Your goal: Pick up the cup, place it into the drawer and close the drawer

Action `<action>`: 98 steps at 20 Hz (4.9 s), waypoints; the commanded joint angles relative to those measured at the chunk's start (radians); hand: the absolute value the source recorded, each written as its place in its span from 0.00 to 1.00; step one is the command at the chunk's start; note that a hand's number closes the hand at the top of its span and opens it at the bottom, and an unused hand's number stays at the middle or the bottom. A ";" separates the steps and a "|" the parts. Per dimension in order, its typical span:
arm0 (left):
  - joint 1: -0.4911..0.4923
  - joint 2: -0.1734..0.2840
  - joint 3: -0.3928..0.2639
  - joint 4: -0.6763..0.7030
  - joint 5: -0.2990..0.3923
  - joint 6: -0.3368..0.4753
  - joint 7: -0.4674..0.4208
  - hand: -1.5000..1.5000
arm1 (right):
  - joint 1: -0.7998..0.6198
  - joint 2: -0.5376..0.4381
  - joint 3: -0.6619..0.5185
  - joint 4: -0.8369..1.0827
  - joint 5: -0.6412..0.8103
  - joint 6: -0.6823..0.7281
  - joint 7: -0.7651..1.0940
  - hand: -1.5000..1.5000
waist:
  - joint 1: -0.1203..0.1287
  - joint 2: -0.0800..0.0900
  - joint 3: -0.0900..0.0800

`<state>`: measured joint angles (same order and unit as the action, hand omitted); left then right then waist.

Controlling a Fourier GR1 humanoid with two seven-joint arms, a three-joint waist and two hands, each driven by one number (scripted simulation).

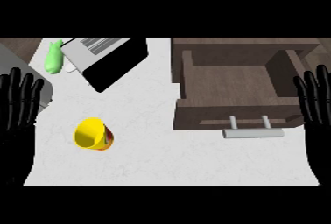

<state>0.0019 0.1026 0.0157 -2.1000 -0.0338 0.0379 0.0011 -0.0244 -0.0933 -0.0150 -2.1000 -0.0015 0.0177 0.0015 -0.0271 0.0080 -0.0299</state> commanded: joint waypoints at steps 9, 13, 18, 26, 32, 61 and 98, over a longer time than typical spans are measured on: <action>0.046 0.081 0.078 0.130 0.484 -0.276 0.108 0.00 | -0.013 -0.036 0.047 0.044 -0.034 0.076 0.102 0.00 | 0.031 -0.006 0.029; -0.018 0.115 0.146 0.230 0.559 -0.321 0.105 0.00 | -0.035 -0.061 0.015 0.076 -0.072 0.118 0.114 0.00 | 0.026 -0.007 0.030; 0.030 0.079 0.105 0.282 0.423 -0.322 0.051 0.00 | -0.124 -0.053 -0.014 0.190 -0.073 0.126 0.086 0.00 | 0.030 -0.008 0.030; -0.090 0.094 0.152 0.691 0.294 -0.386 -0.171 0.00 | -0.155 -0.070 -0.064 0.225 -0.086 0.147 0.040 0.00 | 0.024 -0.007 0.030; -0.054 0.102 0.168 0.844 0.205 -0.396 -0.329 0.00 | -0.168 -0.083 -0.069 0.150 -0.107 0.153 0.116 0.00 | 0.025 -0.008 0.030; -0.453 0.181 0.233 1.906 -0.010 -0.404 -1.024 0.00 | -0.195 -0.064 -0.074 0.217 -0.084 0.156 0.082 0.00 | -0.002 0.003 0.026; -0.554 0.010 0.350 1.752 0.094 -0.219 -1.234 1.00 | -0.197 -0.121 -0.143 0.213 -0.155 0.210 0.111 0.00 | 0.005 -0.003 0.028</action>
<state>-0.5322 0.1420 0.3686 -0.3240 0.0531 -0.1224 -1.1007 -0.2634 -0.2134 -0.1520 -1.8767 -0.1449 0.2075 0.1372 -0.0223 0.0074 -0.0029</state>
